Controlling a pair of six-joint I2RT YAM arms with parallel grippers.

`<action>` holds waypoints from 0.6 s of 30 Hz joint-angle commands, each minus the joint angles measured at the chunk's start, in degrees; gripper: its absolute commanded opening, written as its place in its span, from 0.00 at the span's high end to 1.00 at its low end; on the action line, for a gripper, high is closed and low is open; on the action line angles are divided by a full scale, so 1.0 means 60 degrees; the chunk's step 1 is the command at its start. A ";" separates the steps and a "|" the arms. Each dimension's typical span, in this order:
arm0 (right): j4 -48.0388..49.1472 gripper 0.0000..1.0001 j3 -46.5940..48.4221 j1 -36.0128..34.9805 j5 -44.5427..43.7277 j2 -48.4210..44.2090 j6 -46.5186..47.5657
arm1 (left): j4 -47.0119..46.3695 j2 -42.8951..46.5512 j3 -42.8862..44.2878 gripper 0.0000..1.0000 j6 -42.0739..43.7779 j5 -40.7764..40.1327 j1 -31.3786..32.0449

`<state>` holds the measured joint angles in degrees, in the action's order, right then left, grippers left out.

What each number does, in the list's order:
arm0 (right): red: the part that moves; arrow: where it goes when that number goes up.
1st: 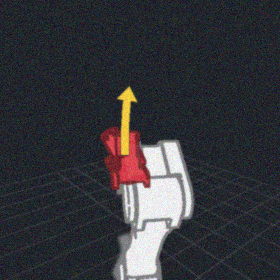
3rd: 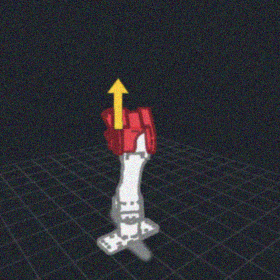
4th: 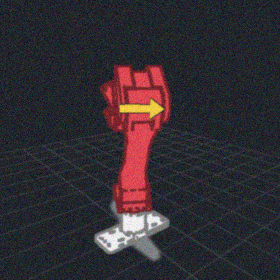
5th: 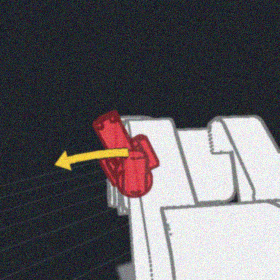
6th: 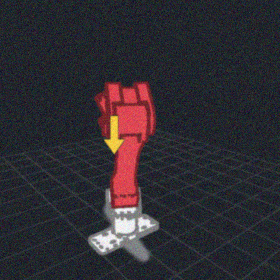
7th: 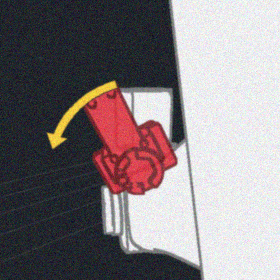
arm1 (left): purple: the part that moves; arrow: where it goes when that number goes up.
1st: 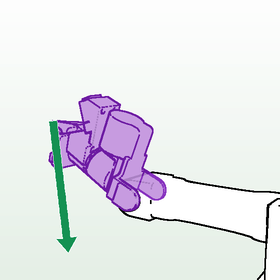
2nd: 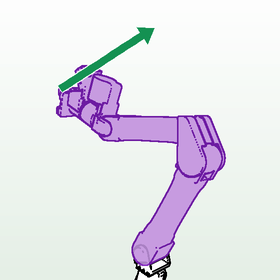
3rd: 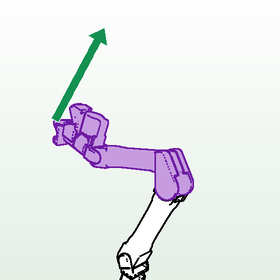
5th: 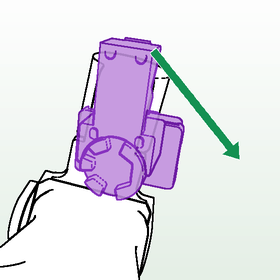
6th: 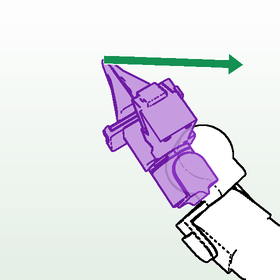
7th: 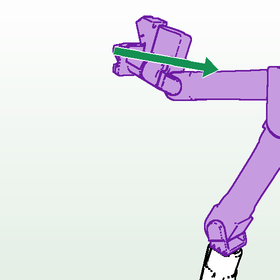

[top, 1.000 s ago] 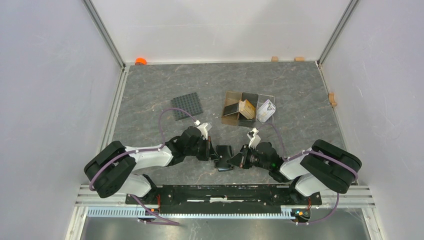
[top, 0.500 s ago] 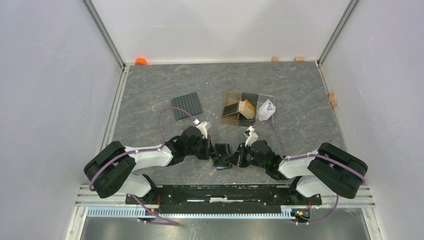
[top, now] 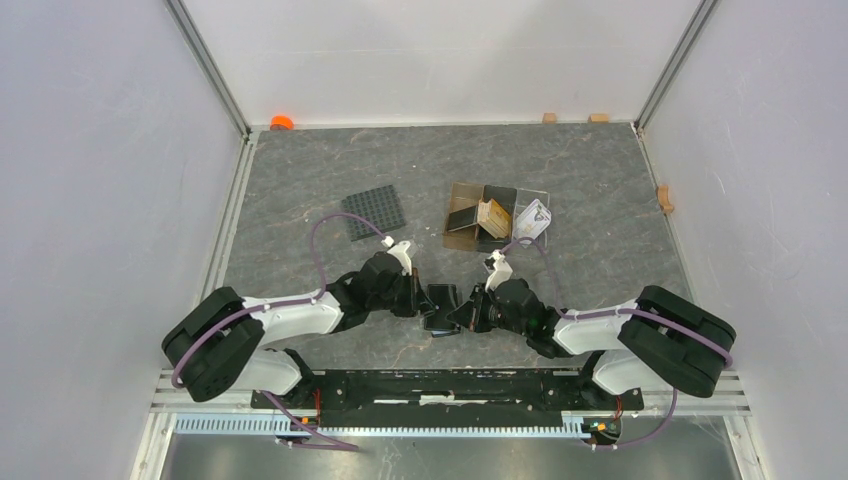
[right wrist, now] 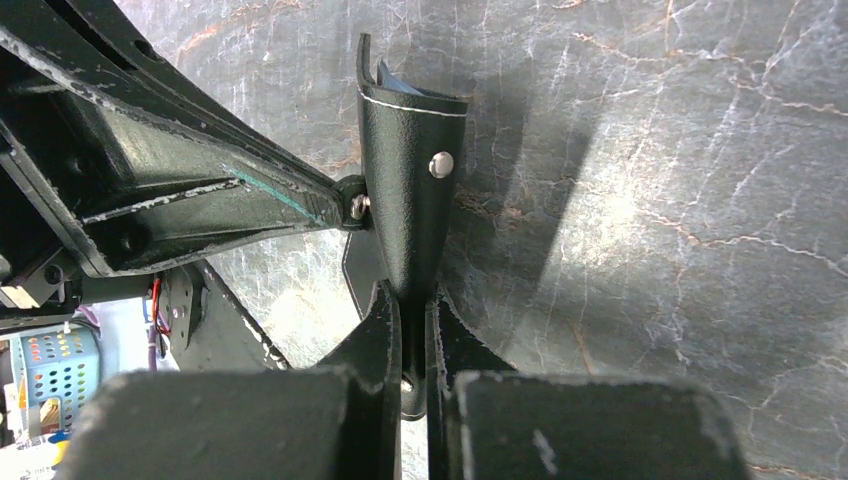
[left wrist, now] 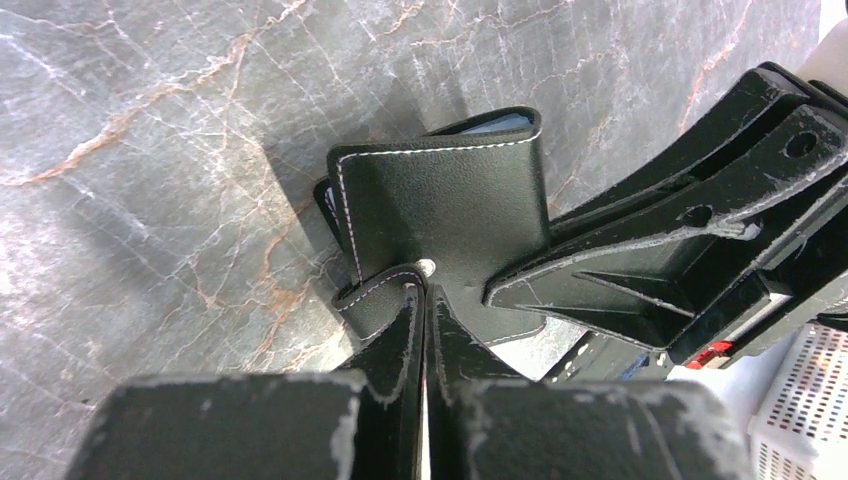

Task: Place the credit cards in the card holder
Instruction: Close the card holder at the center of the board.

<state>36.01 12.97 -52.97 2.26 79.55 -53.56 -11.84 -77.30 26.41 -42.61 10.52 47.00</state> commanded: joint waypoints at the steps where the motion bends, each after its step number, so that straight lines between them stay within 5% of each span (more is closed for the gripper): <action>1: -0.2144 1.00 -0.0137 -0.0068 -0.1155 0.0410 0.0973 | 0.0200 0.0391 0.0256 0.98 0.0107 -0.0701 0.0018; 18: -0.2435 1.00 0.0020 -0.0181 -0.1344 0.0454 0.1060 | 0.0010 0.0379 0.0300 0.98 0.0114 -0.0497 0.0018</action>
<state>34.61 14.06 -53.78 0.86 79.57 -52.56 -9.91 -76.07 26.74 -42.59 8.47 47.00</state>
